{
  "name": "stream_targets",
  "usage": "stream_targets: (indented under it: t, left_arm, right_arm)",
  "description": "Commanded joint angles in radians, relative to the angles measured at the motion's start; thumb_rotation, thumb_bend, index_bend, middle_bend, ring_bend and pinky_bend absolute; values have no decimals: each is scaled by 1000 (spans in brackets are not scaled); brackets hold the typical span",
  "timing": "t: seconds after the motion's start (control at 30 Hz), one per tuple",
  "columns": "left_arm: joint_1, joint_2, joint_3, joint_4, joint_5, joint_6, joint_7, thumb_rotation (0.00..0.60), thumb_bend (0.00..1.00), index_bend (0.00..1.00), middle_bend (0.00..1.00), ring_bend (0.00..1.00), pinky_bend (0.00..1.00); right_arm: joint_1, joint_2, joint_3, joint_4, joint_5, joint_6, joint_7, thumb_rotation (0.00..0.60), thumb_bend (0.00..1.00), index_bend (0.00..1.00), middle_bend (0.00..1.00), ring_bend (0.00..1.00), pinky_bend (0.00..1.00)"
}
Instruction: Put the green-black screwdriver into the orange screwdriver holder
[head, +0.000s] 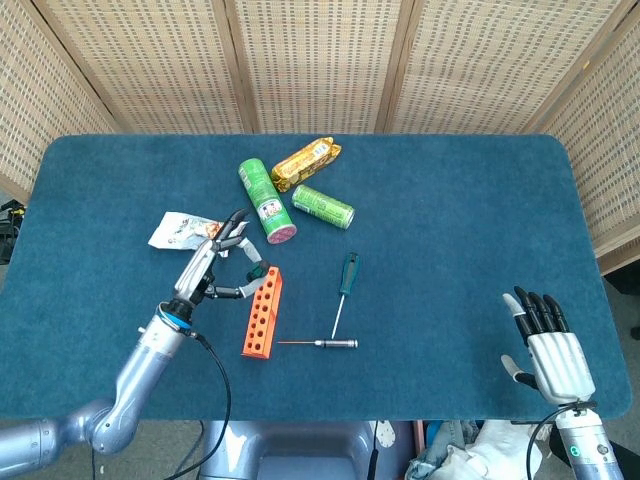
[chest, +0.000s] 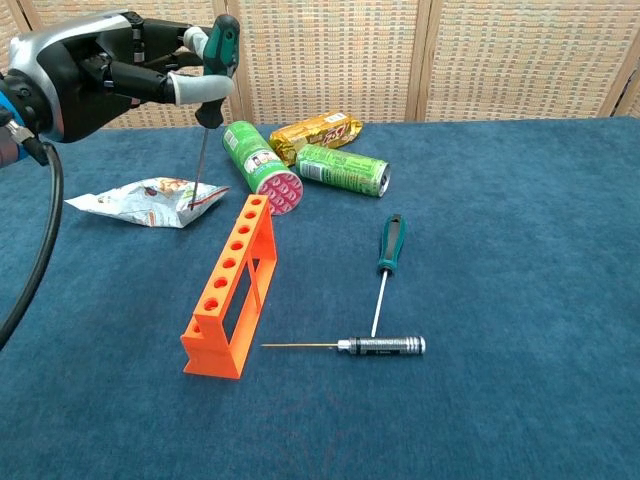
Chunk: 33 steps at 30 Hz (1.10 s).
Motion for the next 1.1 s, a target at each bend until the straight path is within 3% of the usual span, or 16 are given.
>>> stream_targets:
  t: [0.03,0.47,1.1]
  left_arm:
    - [-16,-29,-1,30,21,9,-25,600,354,611,58,0,0]
    - [-54,-85,13,101,66,2,-141,600,354,613,58,0,0]
    - [-63,-107,48,120,64,13,-130,600,354,618,58,0,0]
  right_arm:
    - [0,1,1,2,3,0,4,600,240,0,0,0,0]
    - [1,2,1,6,3,-2,16,600,243,0,0,0,0]
    - [0,4,3,7,5,2,23,600,238,0,0,0,0]
